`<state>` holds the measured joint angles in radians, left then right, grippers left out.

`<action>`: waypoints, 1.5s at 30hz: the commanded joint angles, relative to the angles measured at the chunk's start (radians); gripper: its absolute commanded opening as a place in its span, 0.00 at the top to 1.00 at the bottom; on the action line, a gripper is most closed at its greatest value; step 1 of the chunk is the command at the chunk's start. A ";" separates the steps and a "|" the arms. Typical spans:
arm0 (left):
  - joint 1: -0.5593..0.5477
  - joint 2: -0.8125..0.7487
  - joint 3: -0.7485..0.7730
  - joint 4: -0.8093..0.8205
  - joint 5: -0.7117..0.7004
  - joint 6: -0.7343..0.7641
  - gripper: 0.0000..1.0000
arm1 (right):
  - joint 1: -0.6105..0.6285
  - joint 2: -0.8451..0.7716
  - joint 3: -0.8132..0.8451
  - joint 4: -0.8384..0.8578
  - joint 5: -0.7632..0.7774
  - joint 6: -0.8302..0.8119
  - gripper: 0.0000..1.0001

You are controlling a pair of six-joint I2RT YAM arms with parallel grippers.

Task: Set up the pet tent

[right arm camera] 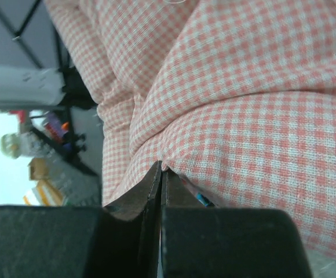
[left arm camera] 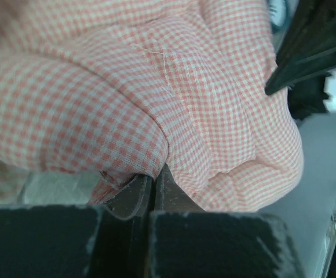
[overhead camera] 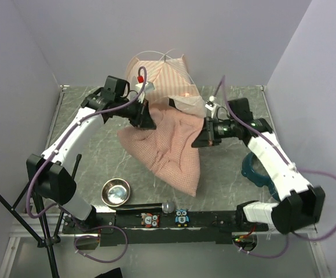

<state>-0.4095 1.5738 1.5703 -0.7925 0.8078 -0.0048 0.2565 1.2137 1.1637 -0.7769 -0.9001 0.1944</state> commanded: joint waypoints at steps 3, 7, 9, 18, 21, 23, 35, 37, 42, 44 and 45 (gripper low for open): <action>-0.005 -0.020 -0.124 0.200 -0.165 -0.173 0.99 | 0.133 0.222 0.177 0.157 0.238 0.050 1.00; -0.044 -0.052 -0.199 0.263 -0.255 -0.192 0.99 | 0.200 0.377 0.316 0.168 0.323 0.016 1.00; -0.055 -0.052 -0.219 0.300 -0.277 -0.213 0.99 | 0.224 0.456 0.433 0.145 0.368 -0.007 1.00; -0.049 -0.018 -0.286 0.446 -0.323 -0.294 0.99 | 0.280 0.562 0.521 0.278 0.311 -0.144 1.00; -0.048 -0.029 -0.331 0.504 -0.320 -0.311 0.99 | 0.241 0.635 0.470 0.333 0.305 -0.176 0.96; -0.046 -0.028 -0.357 0.513 -0.309 -0.322 0.99 | 0.208 0.633 0.381 0.462 0.316 -0.185 0.90; 0.009 0.031 -0.349 0.516 -0.338 -0.389 0.99 | 0.031 0.324 0.170 0.193 0.287 -0.116 0.23; 0.009 0.038 -0.355 0.527 -0.335 -0.397 0.99 | -0.009 0.288 0.153 0.102 0.303 -0.130 0.22; 0.009 0.063 -0.348 0.539 -0.329 -0.429 0.99 | -0.154 0.179 0.067 0.027 0.426 -0.090 0.19; 0.009 0.068 -0.343 0.544 -0.326 -0.426 0.99 | -0.190 0.167 0.038 0.028 0.466 -0.079 0.16; 0.009 0.071 -0.339 0.539 -0.329 -0.425 0.99 | -0.195 0.165 0.022 0.043 0.477 -0.075 0.14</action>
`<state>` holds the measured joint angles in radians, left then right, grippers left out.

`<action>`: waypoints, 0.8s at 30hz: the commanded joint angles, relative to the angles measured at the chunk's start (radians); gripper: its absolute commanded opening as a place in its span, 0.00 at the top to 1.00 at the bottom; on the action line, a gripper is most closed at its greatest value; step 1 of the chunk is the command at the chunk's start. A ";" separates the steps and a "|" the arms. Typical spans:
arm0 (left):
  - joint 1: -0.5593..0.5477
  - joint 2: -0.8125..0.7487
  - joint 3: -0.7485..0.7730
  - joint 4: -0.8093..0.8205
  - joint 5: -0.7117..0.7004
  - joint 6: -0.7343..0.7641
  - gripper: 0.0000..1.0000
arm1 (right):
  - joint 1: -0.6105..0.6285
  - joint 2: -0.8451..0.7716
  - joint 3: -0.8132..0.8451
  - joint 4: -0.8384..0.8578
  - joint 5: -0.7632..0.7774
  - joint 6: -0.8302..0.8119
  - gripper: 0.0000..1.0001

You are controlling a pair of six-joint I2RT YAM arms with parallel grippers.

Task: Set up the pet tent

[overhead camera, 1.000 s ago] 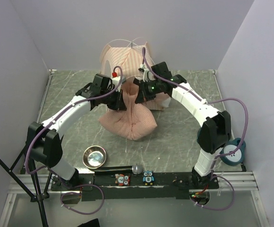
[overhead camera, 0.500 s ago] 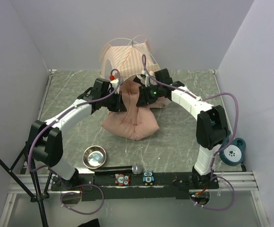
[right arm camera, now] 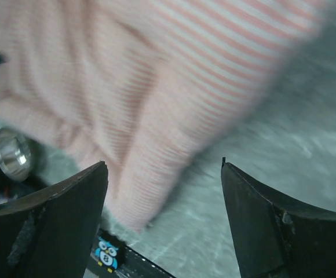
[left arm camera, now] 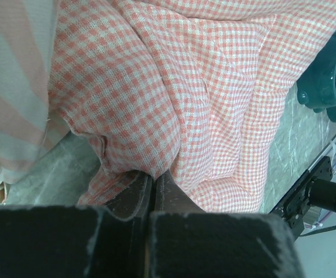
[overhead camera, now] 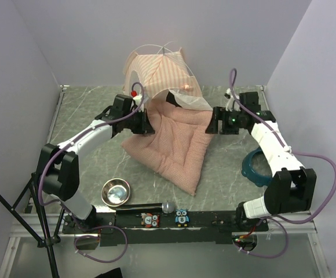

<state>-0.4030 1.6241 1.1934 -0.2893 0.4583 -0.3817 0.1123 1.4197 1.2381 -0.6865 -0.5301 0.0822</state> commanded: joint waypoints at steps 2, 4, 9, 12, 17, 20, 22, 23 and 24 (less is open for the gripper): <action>0.003 0.026 0.041 0.035 0.020 -0.045 0.99 | -0.053 -0.028 -0.081 0.004 0.093 0.063 0.11; 0.003 0.033 0.044 0.035 0.022 -0.046 0.99 | -0.043 -0.007 -0.110 0.124 0.046 0.091 0.10; 0.004 0.040 0.046 0.038 0.022 -0.048 0.99 | -0.007 0.134 -0.080 0.350 -0.054 0.142 0.53; 0.004 0.022 0.029 0.061 0.046 -0.049 0.99 | 0.053 0.177 0.013 0.419 -0.080 0.097 1.00; 0.004 -0.009 -0.006 0.114 0.060 -0.060 0.99 | 0.223 0.202 0.178 0.471 -0.068 -0.013 1.00; 0.004 -0.001 -0.002 0.125 0.054 -0.071 0.99 | 0.308 0.261 0.253 0.493 -0.077 -0.061 1.00; 0.004 0.000 0.002 0.139 0.049 -0.075 0.99 | 0.343 0.316 0.316 0.489 -0.059 -0.071 1.00; 0.004 0.003 0.003 0.144 0.051 -0.078 0.99 | 0.351 0.361 0.349 0.487 -0.039 -0.073 1.00; 0.004 0.009 0.012 0.147 0.046 -0.080 0.99 | 0.349 0.405 0.380 0.482 -0.019 -0.073 1.00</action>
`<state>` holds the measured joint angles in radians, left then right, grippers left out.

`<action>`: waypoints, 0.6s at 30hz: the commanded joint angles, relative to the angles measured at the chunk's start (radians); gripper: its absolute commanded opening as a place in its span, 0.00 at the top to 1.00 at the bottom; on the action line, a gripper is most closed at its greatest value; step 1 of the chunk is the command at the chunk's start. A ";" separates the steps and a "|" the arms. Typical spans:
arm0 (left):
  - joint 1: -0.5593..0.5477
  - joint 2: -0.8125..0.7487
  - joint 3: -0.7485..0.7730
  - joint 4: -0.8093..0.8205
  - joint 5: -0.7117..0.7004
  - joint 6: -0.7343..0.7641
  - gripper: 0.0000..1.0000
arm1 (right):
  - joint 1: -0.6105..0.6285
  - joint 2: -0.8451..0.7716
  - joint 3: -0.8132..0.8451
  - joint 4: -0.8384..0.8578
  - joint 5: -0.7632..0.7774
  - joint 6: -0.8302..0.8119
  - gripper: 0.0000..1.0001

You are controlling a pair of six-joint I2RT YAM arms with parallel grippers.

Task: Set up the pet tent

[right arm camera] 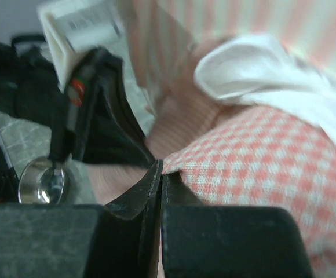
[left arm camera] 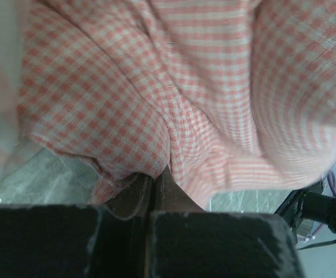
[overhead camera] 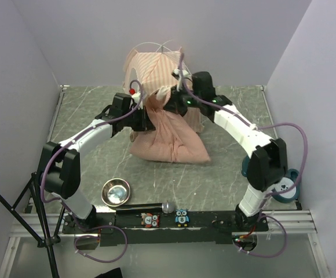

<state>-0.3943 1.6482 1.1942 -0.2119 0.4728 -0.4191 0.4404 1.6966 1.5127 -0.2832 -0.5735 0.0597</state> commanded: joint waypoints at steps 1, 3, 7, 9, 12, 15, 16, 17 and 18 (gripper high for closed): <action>-0.005 -0.011 0.019 0.069 0.030 -0.046 0.99 | 0.017 0.177 0.159 0.063 0.056 -0.047 1.00; -0.005 -0.001 0.039 0.074 0.026 -0.053 0.99 | -0.005 0.256 0.223 0.033 0.131 -0.046 1.00; -0.005 0.005 0.056 0.126 0.036 -0.087 0.99 | -0.037 0.281 0.154 0.077 0.271 -0.102 1.00; -0.005 0.012 0.056 0.164 0.030 -0.101 0.99 | -0.037 0.249 0.074 0.130 0.316 -0.147 0.86; -0.003 0.047 0.080 0.184 0.006 -0.122 0.99 | -0.045 0.187 0.038 0.113 0.211 -0.150 0.66; 0.002 0.071 0.097 0.241 -0.051 -0.148 0.99 | -0.045 0.082 0.063 0.023 0.034 -0.124 0.47; 0.005 0.076 0.108 0.244 -0.072 -0.156 0.99 | -0.048 0.042 0.072 -0.031 -0.018 -0.117 0.37; 0.006 0.078 0.117 0.243 -0.094 -0.162 0.99 | -0.049 0.013 0.086 -0.081 -0.053 -0.126 0.32; 0.009 0.075 0.120 0.240 -0.115 -0.162 0.99 | -0.051 -0.020 0.090 -0.133 -0.066 -0.133 0.26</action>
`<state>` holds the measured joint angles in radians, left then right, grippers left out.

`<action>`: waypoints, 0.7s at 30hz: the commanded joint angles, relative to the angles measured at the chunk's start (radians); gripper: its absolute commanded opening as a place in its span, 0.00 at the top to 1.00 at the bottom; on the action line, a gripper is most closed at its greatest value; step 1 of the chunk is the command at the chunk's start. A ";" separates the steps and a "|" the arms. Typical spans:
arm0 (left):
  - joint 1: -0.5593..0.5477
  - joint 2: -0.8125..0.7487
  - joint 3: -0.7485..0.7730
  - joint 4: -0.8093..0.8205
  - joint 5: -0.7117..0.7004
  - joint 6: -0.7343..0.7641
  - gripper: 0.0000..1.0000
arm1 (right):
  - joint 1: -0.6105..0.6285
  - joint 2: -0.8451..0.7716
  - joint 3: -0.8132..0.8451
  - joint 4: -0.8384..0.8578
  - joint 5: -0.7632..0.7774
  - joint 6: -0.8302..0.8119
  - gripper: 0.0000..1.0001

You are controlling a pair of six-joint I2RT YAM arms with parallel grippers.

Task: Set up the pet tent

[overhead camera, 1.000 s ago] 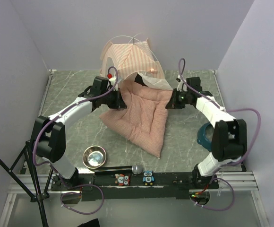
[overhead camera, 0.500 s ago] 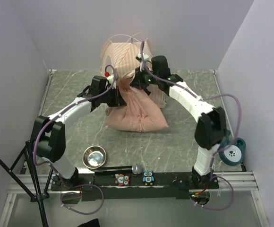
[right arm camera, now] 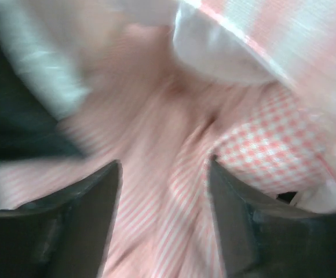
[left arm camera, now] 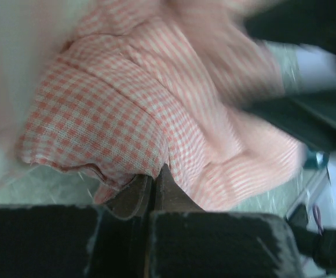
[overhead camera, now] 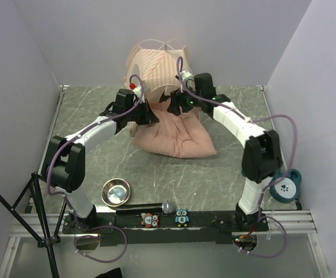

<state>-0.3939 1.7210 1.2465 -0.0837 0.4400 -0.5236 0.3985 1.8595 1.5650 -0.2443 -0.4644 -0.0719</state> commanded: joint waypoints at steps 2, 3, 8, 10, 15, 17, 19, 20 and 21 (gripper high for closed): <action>0.010 -0.009 0.068 0.098 -0.133 -0.053 0.99 | -0.024 -0.216 0.049 -0.310 -0.204 -0.038 0.17; 0.010 -0.014 0.076 0.085 -0.133 -0.046 0.97 | -0.044 -0.220 0.055 -0.385 -0.226 -0.045 0.15; 0.012 -0.089 0.073 -0.052 -0.046 0.049 0.37 | -0.231 -0.229 0.018 -0.640 -0.332 -0.002 0.11; 0.027 -0.144 0.029 -0.111 -0.044 0.080 0.25 | -0.301 -0.267 -0.044 -0.655 -0.313 0.024 0.09; 0.124 -0.306 -0.129 -0.177 0.002 0.091 0.18 | -0.329 -0.388 -0.297 -0.572 -0.194 0.035 0.06; 0.133 -0.349 -0.165 -0.220 -0.043 0.141 0.18 | -0.329 -0.373 -0.377 -0.549 -0.178 0.040 0.05; 0.135 -0.380 -0.194 -0.249 -0.073 0.192 0.17 | -0.326 -0.327 -0.417 -0.533 -0.203 0.046 0.04; 0.136 -0.386 -0.209 -0.260 -0.078 0.215 0.16 | -0.326 -0.312 -0.433 -0.524 -0.215 0.058 0.04; 0.135 -0.386 -0.217 -0.280 -0.083 0.230 0.15 | -0.326 -0.298 -0.450 -0.506 -0.241 0.064 0.04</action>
<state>-0.2489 1.3659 1.0733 -0.2817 0.3843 -0.4011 0.0666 1.5436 1.1568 -0.8001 -0.6685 -0.0410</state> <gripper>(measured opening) 0.836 0.960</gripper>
